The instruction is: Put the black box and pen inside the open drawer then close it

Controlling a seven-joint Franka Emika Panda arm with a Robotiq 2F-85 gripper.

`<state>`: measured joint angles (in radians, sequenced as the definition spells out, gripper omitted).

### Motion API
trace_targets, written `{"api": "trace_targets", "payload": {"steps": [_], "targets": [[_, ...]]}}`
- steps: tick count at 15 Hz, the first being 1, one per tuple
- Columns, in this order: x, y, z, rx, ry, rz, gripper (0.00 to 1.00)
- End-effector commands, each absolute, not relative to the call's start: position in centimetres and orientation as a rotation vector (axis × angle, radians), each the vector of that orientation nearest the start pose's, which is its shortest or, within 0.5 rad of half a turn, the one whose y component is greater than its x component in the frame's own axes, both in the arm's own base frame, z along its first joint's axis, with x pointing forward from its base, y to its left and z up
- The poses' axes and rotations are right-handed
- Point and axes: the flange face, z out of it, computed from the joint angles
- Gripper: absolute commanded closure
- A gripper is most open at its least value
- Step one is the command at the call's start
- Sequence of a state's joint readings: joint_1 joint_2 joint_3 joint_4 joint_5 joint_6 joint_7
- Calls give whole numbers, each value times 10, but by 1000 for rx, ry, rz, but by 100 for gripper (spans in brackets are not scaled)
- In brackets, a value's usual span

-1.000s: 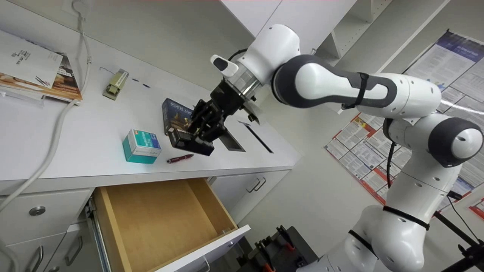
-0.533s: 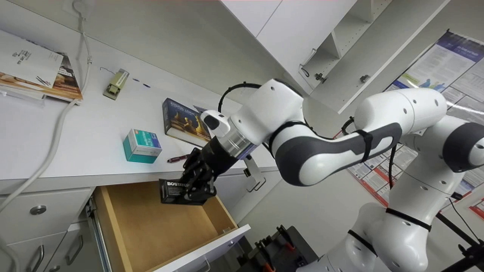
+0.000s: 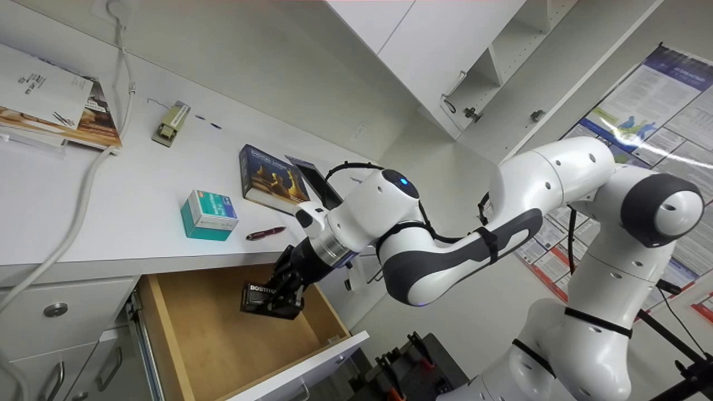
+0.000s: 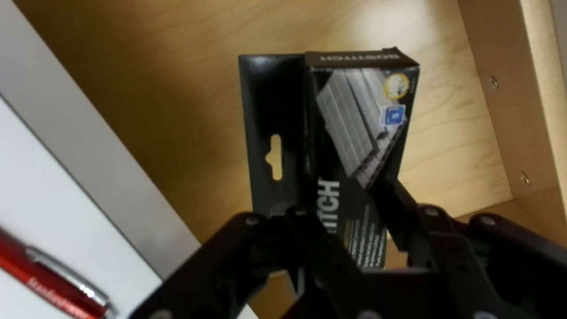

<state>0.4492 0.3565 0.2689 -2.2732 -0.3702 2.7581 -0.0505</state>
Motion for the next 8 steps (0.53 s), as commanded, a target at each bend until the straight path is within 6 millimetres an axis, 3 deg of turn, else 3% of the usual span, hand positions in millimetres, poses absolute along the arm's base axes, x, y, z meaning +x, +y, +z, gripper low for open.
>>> {"api": "trace_targets", "payload": {"steps": [1,8], "targets": [[406,374,192,-2691,-1582,-289,83],[397,388,150,-2658,-1590,-249,83]]}}
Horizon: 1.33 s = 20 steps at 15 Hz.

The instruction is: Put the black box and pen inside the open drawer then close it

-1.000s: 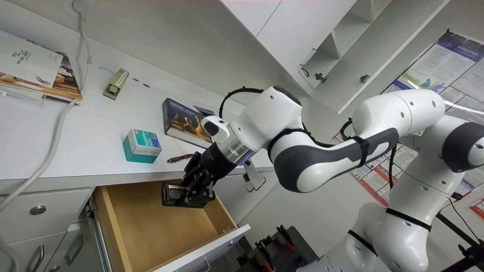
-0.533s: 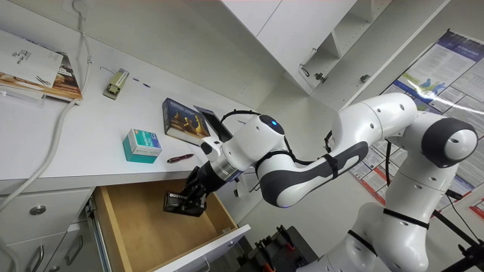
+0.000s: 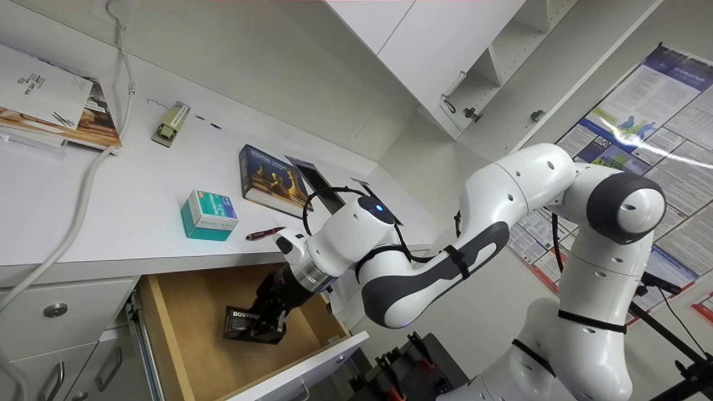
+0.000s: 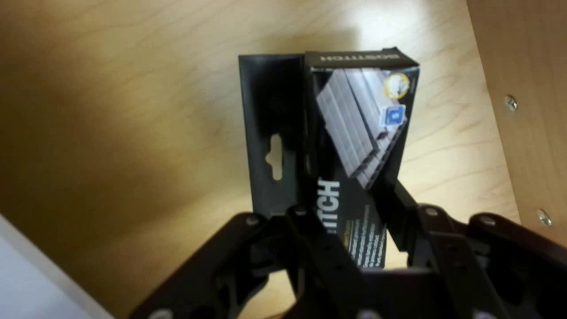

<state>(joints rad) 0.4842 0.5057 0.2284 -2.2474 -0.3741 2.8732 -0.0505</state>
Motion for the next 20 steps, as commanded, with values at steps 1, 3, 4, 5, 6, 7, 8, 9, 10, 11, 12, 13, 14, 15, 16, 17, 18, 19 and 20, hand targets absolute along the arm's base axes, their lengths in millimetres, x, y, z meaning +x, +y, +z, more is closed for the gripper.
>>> {"api": "trace_targets", "payload": {"steps": [1,3,4,5,6,7,8,9,10,11,12,13,14,15,16,17,18,19,20], "targets": [[395,391,146,-2662,-1597,-235,83],[393,395,140,-2663,-1613,-219,83],[393,397,139,-2663,-1620,-213,83],[392,399,138,-2660,-1624,-203,66],[391,401,138,-2656,-1628,-203,33],[389,402,141,-2651,-1631,-211,34],[388,404,146,-2645,-1636,-225,32],[387,405,153,-2640,-1643,-233,26],[386,405,160,-2636,-1649,-245,17],[385,405,168,-2636,-1655,-252,11],[384,406,176,-2635,-1659,-260,2],[383,406,187,-2634,-1669,-268,0],[381,405,199,-2638,-1677,-270,0],[379,405,209,-2647,-1677,-266,0],[377,405,221,-2641,-1686,-253,0],[373,405,233,-2629,-1689,-240,0],[370,405,244,-2631,-1675,-223,0],[366,403,255,-2609,-1686,-207,0],[363,401,264,-2565,-1716,-179,0]]}}
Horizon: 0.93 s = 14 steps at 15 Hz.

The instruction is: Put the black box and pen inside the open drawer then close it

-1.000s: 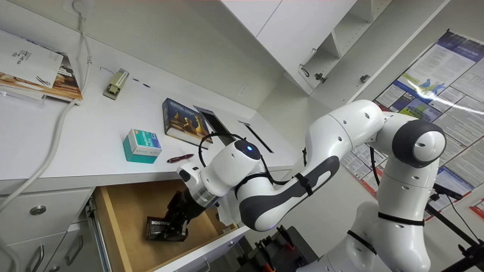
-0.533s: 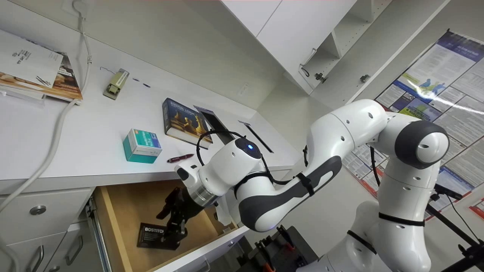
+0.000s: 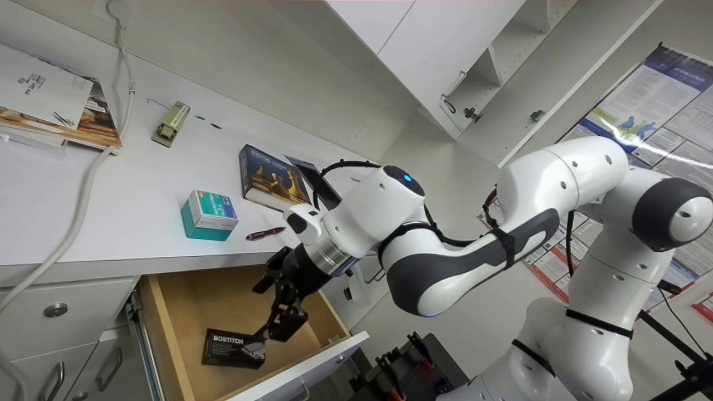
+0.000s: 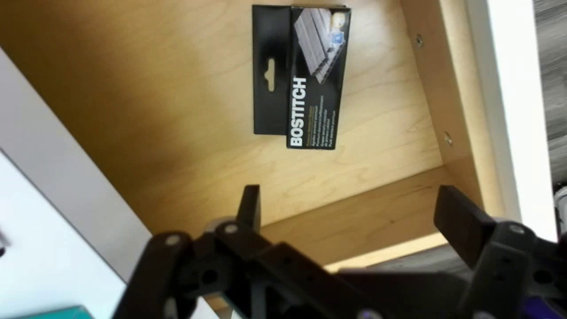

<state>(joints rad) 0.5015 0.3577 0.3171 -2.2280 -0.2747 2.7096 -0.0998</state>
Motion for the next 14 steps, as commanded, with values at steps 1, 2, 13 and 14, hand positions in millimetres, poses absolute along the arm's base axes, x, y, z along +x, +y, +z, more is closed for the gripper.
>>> {"api": "trace_targets", "payload": {"steps": [1,2,13,14], "targets": [[362,393,273,-2535,-1738,-166,0],[361,387,279,-2483,-1771,-144,0],[375,329,315,-2395,-1850,193,0],[380,323,314,-2468,-1882,217,0]]}}
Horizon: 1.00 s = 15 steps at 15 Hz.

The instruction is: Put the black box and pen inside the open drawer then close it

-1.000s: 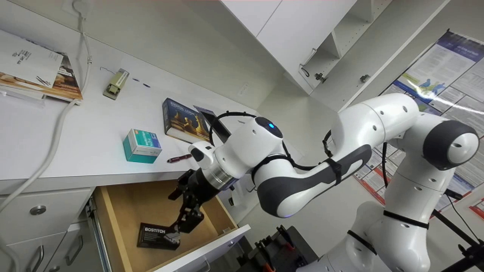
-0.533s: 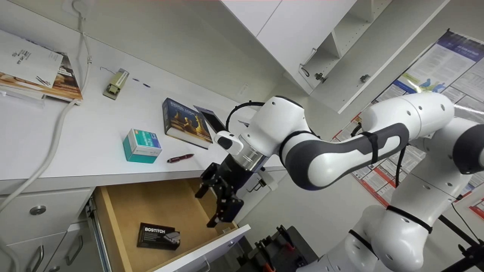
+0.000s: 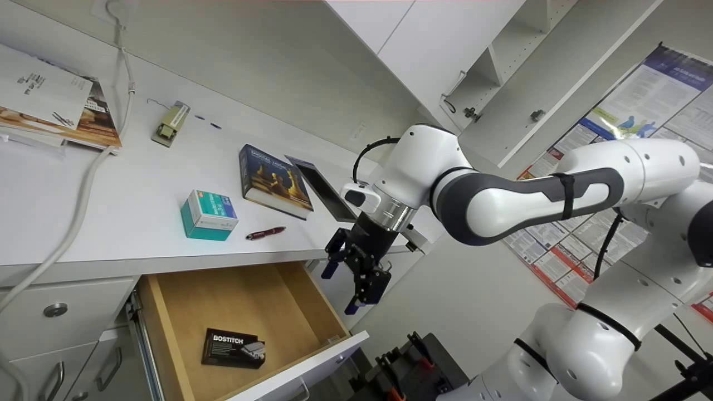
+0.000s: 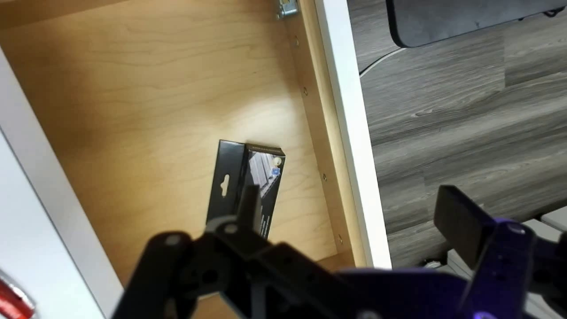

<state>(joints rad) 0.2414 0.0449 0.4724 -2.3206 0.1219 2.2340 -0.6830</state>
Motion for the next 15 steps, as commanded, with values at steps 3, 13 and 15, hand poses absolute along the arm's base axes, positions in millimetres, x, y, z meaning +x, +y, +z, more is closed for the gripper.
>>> {"api": "trace_targets", "payload": {"steps": [3,13,15], "targets": [[398,304,320,-2547,-2107,219,0],[482,261,348,-2225,-2469,-69,0],[498,260,346,-2094,-2516,-74,0]]}}
